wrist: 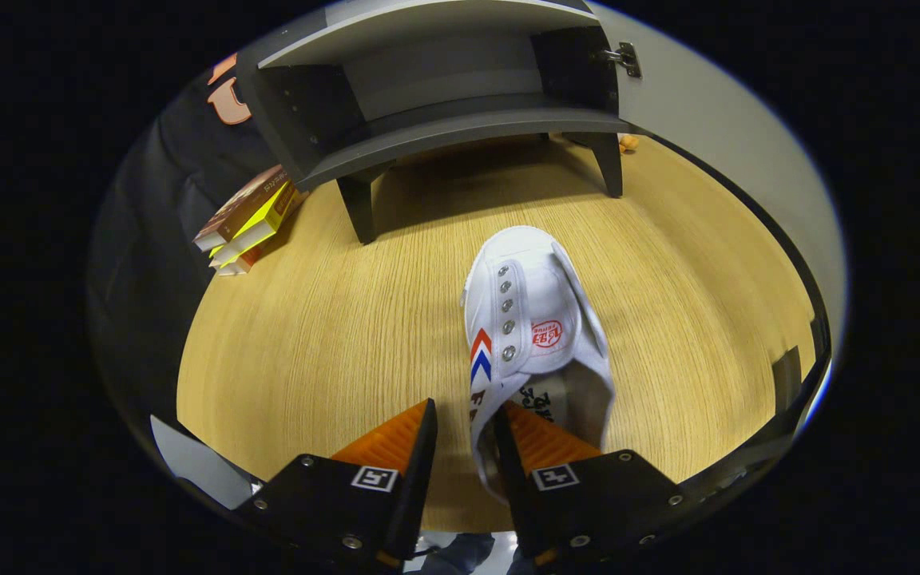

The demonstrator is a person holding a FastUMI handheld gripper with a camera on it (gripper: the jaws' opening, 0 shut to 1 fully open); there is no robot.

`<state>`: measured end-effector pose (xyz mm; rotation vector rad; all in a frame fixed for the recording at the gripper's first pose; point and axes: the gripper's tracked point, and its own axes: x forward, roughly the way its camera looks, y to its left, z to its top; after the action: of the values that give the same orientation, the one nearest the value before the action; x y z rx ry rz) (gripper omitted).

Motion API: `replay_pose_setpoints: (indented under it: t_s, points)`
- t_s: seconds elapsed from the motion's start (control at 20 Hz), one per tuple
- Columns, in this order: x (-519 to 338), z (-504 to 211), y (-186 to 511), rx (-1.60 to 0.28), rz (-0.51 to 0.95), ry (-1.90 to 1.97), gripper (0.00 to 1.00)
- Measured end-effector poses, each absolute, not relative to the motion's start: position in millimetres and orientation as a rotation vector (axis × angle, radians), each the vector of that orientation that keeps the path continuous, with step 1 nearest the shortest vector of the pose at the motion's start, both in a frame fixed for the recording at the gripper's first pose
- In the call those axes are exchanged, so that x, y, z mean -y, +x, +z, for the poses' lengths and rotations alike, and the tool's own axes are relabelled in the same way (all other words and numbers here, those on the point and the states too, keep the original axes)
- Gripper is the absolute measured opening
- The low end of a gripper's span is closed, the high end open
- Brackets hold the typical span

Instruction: Open the shoe cabinet door, grab the shoes and put them into the shoe cabinet, then close the shoe cabinet door.

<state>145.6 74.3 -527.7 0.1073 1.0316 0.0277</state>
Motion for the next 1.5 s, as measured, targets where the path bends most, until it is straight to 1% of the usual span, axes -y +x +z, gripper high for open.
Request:
replay_pose_setpoints:
  t_s: [0.2,0.25,0.3,0.35,0.45,0.55,0.65,1.05,1.5]
  points:
    - [-70.9,-529.2,146.6,-1.034,0.012,0.104,0.3]
    - [-69.0,-529.1,147.2,-1.036,0.006,0.107,0.24]
    - [-67.7,-529.7,147.3,-1.034,-0.002,0.111,0.21]
    - [-67.2,-529.3,148.1,-1.033,-0.003,0.117,0.15]
    - [-66.1,-529.1,147.9,-1.036,-0.001,0.107,0.07]
    - [-65.6,-526.8,148.3,-1.034,-0.001,0.089,0.02]
    - [-67.0,-523.9,149.4,-1.031,0.001,0.091,0.0]
    - [-65.2,-502.9,160.3,-0.981,0.001,0.064,0.0]
    - [-74.1,-451.1,169.6,-0.883,0.017,0.07,0.0]
